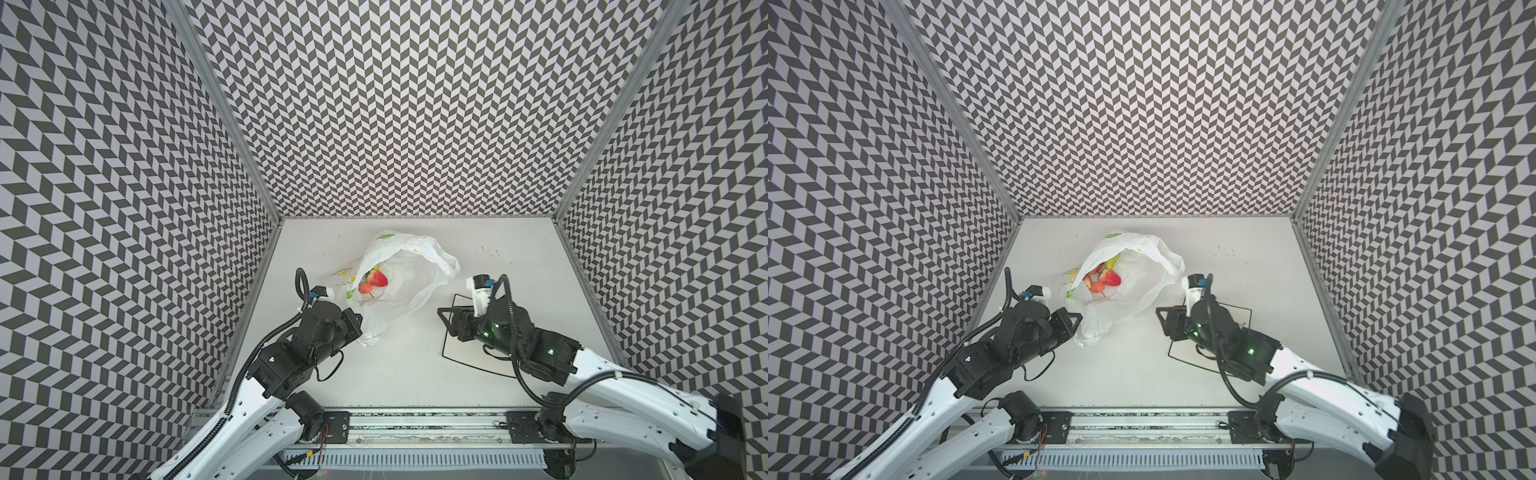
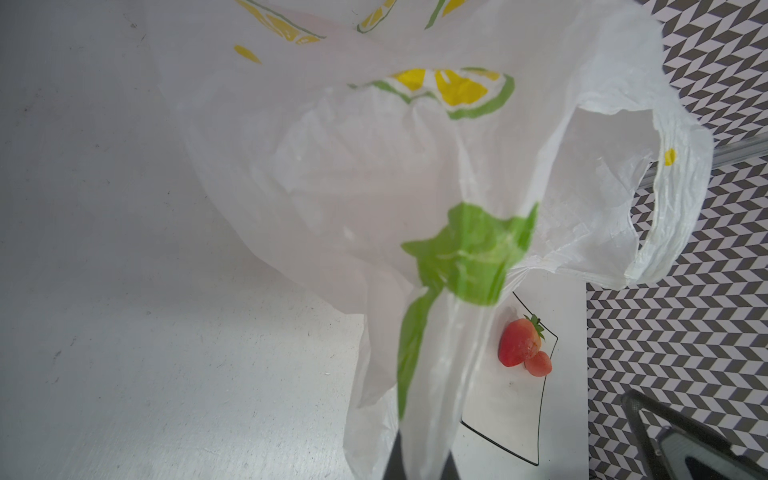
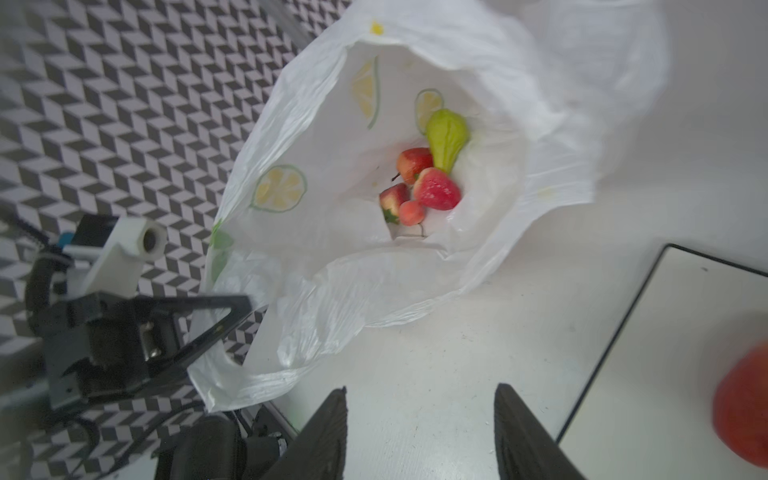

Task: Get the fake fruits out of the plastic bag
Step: 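Move the right gripper back into the bag opening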

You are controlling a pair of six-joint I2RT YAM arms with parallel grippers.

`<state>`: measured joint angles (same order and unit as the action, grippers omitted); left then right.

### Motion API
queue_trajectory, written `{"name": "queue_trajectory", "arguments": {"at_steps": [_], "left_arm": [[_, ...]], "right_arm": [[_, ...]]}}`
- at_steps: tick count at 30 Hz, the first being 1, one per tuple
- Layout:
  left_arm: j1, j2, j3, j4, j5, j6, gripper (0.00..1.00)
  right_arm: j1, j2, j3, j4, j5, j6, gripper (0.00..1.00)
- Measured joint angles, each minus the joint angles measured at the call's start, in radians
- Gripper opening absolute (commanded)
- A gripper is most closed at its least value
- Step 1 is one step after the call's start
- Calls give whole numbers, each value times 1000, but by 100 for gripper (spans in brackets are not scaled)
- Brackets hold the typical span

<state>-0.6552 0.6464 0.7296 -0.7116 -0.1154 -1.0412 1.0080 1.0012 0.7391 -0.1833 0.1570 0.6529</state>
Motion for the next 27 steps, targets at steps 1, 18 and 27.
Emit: {"name": "queue_trajectory", "arguments": {"at_steps": [1, 18, 27], "left_arm": [[0, 0, 0, -1, 0, 0, 0], [0, 19, 0, -35, 8, -18, 0], [0, 19, 2, -51, 8, -19, 0]], "right_arm": [[27, 46, 17, 34, 0, -31, 53], [35, 784, 395, 236, 34, -180, 51], [-41, 961, 516, 212, -1, -63, 59]]}}
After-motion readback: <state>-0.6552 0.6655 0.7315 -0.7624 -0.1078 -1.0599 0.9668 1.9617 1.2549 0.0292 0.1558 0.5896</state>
